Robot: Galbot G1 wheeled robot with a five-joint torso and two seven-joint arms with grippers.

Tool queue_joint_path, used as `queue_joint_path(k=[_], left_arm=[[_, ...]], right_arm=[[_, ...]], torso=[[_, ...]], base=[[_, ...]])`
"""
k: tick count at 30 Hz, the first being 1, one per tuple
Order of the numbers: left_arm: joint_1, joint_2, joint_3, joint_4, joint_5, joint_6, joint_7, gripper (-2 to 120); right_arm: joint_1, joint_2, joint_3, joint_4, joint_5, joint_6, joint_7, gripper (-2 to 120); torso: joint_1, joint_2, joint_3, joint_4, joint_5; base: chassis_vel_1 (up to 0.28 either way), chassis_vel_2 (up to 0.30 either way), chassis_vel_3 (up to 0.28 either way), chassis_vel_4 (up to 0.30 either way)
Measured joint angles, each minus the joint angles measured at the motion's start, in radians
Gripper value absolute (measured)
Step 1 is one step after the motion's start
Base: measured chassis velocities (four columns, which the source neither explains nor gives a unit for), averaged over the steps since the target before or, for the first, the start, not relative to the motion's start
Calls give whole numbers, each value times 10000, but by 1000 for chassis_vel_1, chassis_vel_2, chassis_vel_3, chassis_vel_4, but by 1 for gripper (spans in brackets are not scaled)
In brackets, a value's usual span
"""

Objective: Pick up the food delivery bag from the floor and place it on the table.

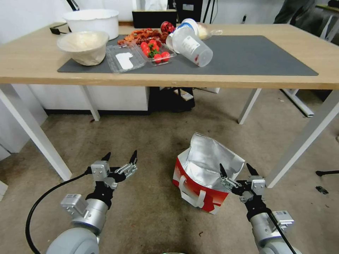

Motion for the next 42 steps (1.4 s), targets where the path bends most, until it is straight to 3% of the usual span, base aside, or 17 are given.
queue_joint_path(k=[13,20,42], left_arm=[[-45,27,18,47,-41,51,76,100],[-58,26,35,107,-49,54,94,100],[-129,9,49,178,-100,53,44,100]], right_arm=[[-24,15,46,70,23,8,-84,100],[-98,-55,25,54,-76,9,-85,100],[25,-28,31,-77,-63,-14,-94,100]], torso=[[-16,-509,-493,-1,0],[-58,-666,-497,-1,1],[-56,-603,-498,-1,0]], base=[[0,0,0,0],[0,0,0,0],[0,0,0,0]])
